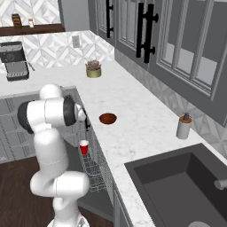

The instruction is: Pick up the cup and bowl from the counter, place them in the dishwasher, and close the dishwasher door.

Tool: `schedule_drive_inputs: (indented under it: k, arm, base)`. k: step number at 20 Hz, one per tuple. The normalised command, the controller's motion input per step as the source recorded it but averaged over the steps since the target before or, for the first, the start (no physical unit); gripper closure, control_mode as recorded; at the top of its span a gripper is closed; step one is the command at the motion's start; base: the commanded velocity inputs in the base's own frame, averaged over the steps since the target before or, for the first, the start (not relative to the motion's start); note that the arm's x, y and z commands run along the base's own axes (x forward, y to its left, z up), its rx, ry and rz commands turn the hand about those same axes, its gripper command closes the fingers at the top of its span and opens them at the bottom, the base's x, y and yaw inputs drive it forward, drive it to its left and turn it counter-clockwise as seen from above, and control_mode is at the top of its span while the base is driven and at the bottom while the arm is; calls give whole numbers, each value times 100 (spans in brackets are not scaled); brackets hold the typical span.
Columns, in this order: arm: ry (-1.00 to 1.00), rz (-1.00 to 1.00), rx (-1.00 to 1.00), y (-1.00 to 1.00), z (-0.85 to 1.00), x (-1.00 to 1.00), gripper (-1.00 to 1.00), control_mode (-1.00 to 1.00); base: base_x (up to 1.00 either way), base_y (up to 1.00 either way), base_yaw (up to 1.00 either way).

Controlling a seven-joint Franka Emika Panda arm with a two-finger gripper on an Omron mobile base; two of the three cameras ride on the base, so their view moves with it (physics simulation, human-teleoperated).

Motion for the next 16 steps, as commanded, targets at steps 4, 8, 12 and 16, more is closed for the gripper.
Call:
schedule_drive_inputs:
  k: [4,8,12,16]
  arm:
    - [1,11,-2,-56,90,-15,-100,-100]
    - [0,30,-2,-55,30,3,-100,-100]
    - [1,47,0,-71,-11,18,-100,-100]
    - [11,43,0,-37,0,24,-100,-100]
  base:
    - [0,0,0]
    - [0,0,0]
    - [0,0,0]
    - [0,0,0]
